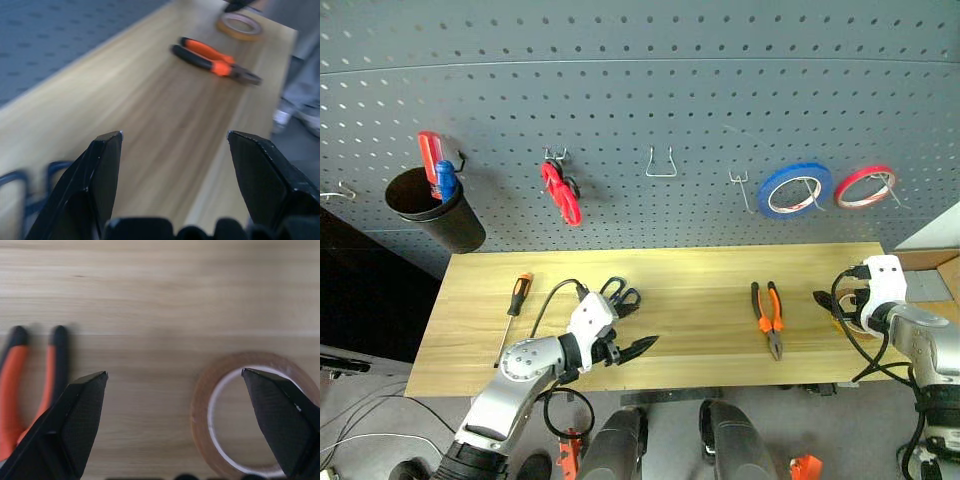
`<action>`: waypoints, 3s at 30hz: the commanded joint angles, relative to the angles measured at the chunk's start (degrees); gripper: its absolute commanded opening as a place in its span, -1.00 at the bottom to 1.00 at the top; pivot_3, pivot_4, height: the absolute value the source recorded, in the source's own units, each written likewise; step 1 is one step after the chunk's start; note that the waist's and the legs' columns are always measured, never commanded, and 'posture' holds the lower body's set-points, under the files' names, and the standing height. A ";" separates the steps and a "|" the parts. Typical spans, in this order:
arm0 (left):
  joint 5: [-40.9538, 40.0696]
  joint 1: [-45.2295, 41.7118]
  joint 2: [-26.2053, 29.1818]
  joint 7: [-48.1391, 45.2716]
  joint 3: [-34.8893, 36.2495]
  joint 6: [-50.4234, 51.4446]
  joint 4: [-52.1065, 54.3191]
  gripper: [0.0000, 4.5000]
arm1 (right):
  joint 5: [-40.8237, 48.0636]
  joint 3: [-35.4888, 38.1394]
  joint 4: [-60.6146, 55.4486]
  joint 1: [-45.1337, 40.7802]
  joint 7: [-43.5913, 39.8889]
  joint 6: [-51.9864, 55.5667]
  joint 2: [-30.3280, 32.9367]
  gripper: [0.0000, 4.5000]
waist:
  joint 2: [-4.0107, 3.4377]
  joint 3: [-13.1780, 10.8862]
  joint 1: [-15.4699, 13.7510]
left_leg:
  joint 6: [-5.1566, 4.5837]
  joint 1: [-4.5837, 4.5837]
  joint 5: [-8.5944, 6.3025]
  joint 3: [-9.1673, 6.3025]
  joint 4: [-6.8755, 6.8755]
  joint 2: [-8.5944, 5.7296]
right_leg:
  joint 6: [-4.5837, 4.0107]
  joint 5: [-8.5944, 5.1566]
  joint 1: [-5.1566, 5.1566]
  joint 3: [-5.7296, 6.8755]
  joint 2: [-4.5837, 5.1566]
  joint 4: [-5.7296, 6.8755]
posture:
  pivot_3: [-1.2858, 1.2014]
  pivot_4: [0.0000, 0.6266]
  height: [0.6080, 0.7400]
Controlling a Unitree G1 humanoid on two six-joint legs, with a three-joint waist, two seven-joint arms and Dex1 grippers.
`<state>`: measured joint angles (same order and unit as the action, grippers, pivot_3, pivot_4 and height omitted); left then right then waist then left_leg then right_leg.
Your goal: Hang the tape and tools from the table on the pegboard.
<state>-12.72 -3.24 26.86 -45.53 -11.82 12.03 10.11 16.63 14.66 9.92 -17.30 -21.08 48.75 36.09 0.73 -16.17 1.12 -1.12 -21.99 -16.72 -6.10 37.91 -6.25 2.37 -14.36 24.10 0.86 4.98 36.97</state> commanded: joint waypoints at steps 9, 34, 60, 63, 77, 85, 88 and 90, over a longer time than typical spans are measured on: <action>2.42 -6.08 -10.24 3.69 -6.99 1.77 -0.91 0.58 | -0.87 3.54 12.56 -5.87 6.41 1.49 -2.56 1.00 | 0.21 -0.92 0.50 | -0.02 -0.04 0.01 0.10 0.06 0.00 | 0.05 0.03 0.01 -0.03 0.02 0.04 | -0.01 0.14 1.00; -2.73 -4.85 -5.16 1.55 -1.30 4.43 5.52 0.60 | 5.17 11.98 -12.01 5.98 15.14 4.36 -12.05 -0.96 | 0.42 -2.02 0.53 | -0.01 -0.15 0.00 0.07 0.04 0.02 | 0.09 0.06 0.13 -0.05 0.01 0.01 | -0.06 0.13 1.00; -4.03 -5.30 -7.63 4.61 9.36 -11.97 0.97 0.60 | -2.34 -18.41 -54.48 6.39 11.03 -13.90 -16.31 -0.96 | 0.23 -2.06 5.02 | 0.08 -0.06 0.07 0.25 0.11 0.04 | 0.37 0.30 0.26 -0.15 -0.06 0.08 | -0.14 -0.02 1.00; -3.92 -3.27 -6.97 5.25 9.94 -11.84 2.09 0.60 | -2.63 -21.49 -54.43 6.74 9.54 -15.50 -17.13 -0.96 | 0.24 -2.06 4.78 | 0.08 -0.12 0.07 0.24 0.09 0.04 | 0.37 0.31 0.30 -0.14 -0.05 0.00 | -0.13 -0.04 1.00; -3.52 -2.83 -6.97 7.34 9.47 -11.11 3.84 0.60 | -8.80 -26.54 -39.82 -0.02 6.12 -22.36 -18.68 -0.96 | 0.26 -1.97 3.75 | 0.16 -0.08 0.12 0.23 0.20 0.04 | 0.32 0.42 0.30 -0.13 -0.07 0.17 | -0.11 -0.12 1.00; -3.55 -2.82 -6.67 8.26 9.78 -10.23 4.99 0.60 | -12.76 -28.17 -20.20 -9.56 3.68 -24.58 -21.50 -0.96 | 0.34 -1.86 3.85 | 0.15 -0.08 0.13 0.29 0.25 0.04 | 0.31 0.43 0.30 -0.15 -0.08 0.17 | -0.10 -0.12 1.00; -3.42 -2.68 -6.59 8.51 9.89 -10.13 5.11 0.60 | -12.64 -25.38 -18.46 -11.06 5.35 -23.26 -22.69 -0.57 | 0.38 -1.81 3.79 | 0.15 -0.08 0.13 0.27 0.26 0.04 | 0.30 0.43 0.30 -0.14 -0.08 0.19 | -0.09 -0.12 1.00; -3.50 -2.57 -6.46 8.57 9.90 -10.08 5.21 0.60 | -12.38 -24.51 -20.41 -10.14 5.19 -21.51 -22.60 -0.28 | 0.38 -1.81 3.76 | 0.15 -0.09 0.13 0.27 0.26 0.04 | 0.30 0.43 0.32 -0.15 -0.08 0.19 | -0.10 -0.12 1.00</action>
<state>-16.12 -6.30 20.08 -36.97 -2.05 2.20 12.85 3.65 -11.32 -7.83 -27.84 -15.95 26.23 13.51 1.11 -17.98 4.88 -0.97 -22.10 -16.59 -5.83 38.17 -6.21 2.67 -13.93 24.42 0.72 4.91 37.16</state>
